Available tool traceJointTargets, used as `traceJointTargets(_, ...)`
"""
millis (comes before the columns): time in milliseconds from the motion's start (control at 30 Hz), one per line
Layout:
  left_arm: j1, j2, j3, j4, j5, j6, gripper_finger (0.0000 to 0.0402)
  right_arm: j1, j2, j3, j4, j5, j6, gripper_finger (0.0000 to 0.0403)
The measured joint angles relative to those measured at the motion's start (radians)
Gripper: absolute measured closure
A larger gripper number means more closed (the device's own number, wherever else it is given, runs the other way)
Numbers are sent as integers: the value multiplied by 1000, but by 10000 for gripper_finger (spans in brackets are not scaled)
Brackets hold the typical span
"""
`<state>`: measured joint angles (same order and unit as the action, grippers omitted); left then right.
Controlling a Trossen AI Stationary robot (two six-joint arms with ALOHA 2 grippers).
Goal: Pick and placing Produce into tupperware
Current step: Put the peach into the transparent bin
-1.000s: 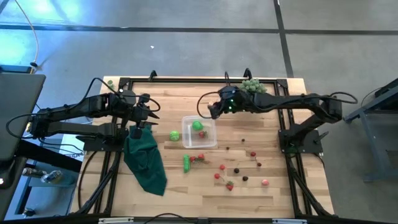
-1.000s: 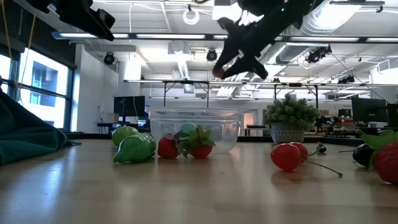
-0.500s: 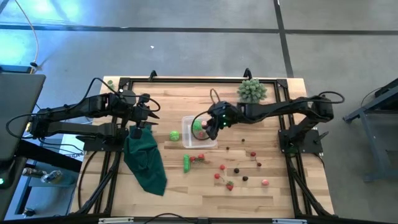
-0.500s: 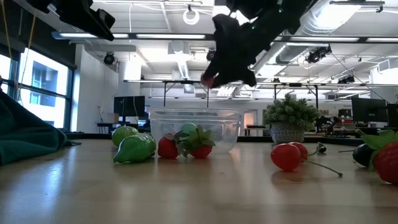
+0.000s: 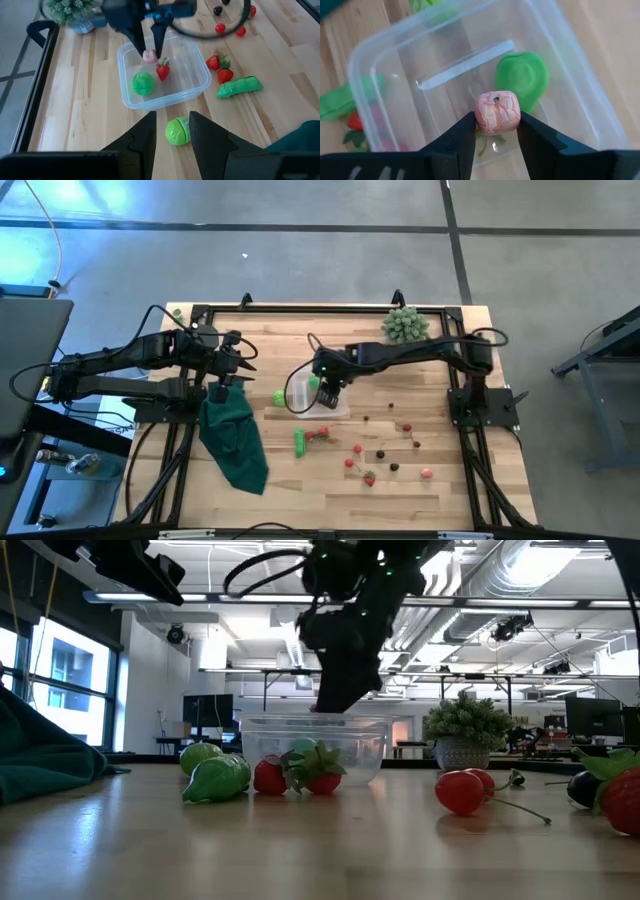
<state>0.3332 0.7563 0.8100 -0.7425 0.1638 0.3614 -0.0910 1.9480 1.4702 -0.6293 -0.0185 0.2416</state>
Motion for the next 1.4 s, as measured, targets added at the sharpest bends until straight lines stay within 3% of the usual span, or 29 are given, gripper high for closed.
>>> traceJointTargets(333,0,0,0,0,0,0,295,1,108,119,-58,-53,-42,275)
traceJointTargets(933,0,0,0,0,0,0,295,0,159,118,-53,-147,-37,274)
traceJointTargets(1400,0,0,0,0,0,0,295,0,155,122,-41,-108,-37,210)
